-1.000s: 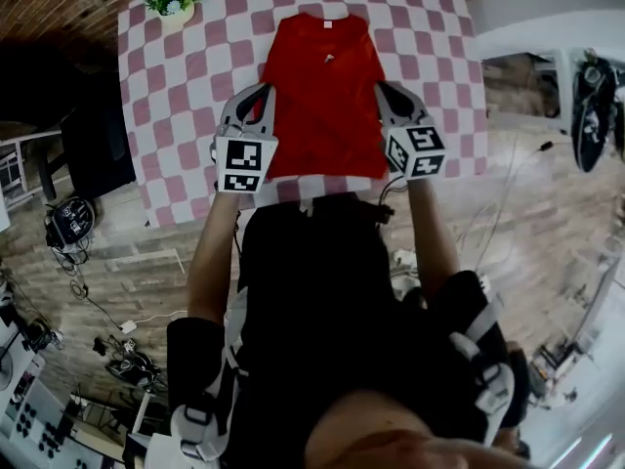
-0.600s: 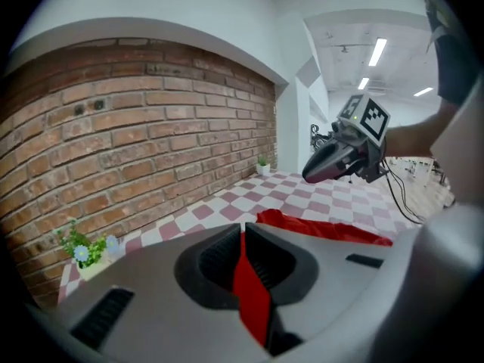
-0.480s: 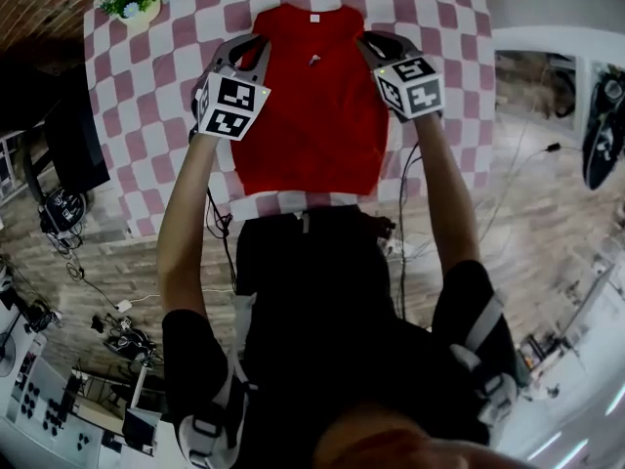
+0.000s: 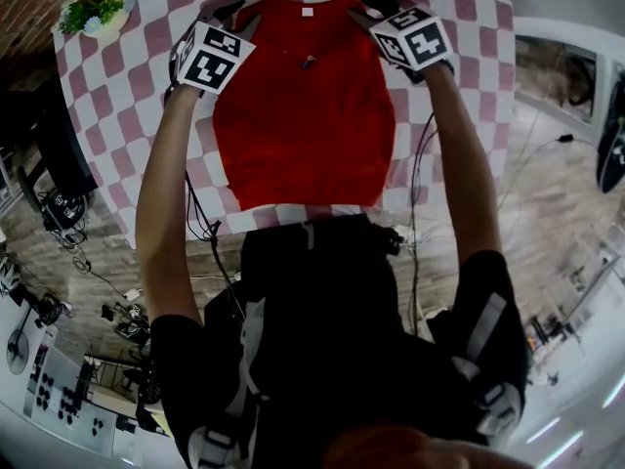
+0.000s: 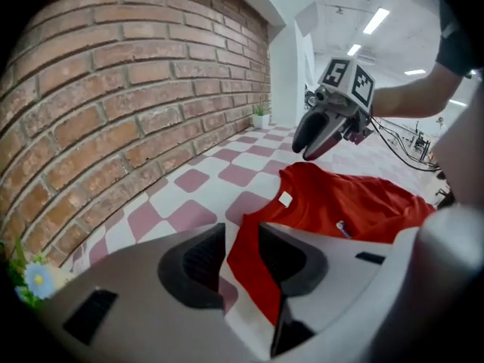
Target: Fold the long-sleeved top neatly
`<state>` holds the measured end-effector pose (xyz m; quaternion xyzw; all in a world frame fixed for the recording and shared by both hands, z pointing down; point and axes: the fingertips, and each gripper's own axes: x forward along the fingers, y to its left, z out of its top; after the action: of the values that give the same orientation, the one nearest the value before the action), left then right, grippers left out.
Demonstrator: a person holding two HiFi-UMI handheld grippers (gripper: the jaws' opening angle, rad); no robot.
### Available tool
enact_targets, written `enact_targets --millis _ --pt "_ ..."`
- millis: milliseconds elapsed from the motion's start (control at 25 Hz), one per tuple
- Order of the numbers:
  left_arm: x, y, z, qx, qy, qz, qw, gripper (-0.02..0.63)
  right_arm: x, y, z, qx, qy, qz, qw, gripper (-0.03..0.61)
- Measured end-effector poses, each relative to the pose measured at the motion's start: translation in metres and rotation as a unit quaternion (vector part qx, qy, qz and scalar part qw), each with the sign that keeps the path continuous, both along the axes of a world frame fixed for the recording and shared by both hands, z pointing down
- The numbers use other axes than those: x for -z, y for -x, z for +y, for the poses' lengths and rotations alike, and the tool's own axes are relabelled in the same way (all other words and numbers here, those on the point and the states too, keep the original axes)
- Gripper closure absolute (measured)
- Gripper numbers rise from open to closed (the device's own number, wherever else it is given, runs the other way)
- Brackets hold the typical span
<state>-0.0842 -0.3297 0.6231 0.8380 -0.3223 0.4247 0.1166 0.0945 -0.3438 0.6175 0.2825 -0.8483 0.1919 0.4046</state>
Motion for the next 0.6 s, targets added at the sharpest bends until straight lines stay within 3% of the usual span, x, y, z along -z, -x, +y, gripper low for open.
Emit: enact_targets --millis 200,440,600 --pt "-0.020 -0.003 -0.022 -0.013 0.021 -0.014 0.9996 0.492 -0.029 -0.001 -0.010 0.051 0.036 0.037 0.997 0.434" --pt "-0.041 0.002 -0.017 -0.056 0.088 -0.034 0.9939 0.492 -0.048 -0.008 -0.012 0.062 0.077 0.052 0.994 0.434" --pt "-0.044 0.003 -0.012 -0.068 0.110 -0.030 0.9912 0.494 -0.055 -0.011 -0.008 0.066 0.093 0.055 0.992 0.436"
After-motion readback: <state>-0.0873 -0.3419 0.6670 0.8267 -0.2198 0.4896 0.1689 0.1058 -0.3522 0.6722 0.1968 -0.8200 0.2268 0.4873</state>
